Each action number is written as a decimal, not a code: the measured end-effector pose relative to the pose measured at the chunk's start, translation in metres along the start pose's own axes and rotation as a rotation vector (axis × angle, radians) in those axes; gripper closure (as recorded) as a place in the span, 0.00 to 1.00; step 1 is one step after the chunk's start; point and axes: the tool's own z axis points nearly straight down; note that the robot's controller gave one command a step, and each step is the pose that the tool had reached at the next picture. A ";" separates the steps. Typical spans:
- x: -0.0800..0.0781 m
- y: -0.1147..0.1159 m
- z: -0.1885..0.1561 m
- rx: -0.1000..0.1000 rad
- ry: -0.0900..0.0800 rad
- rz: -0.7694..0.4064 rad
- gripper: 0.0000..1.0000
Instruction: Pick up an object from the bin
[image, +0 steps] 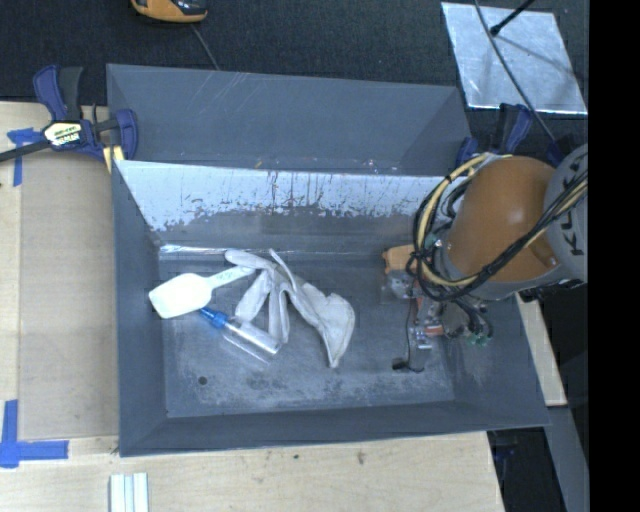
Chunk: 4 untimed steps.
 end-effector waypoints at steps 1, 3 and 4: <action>-0.002 0.000 -0.005 0.001 -0.008 -0.002 0.00; -0.023 0.084 0.009 0.001 -0.004 0.035 0.00; -0.022 0.088 -0.009 -0.001 -0.011 0.070 0.00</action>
Offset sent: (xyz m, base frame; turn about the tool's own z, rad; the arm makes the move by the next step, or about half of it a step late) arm 0.0169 0.0694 -0.0575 0.0926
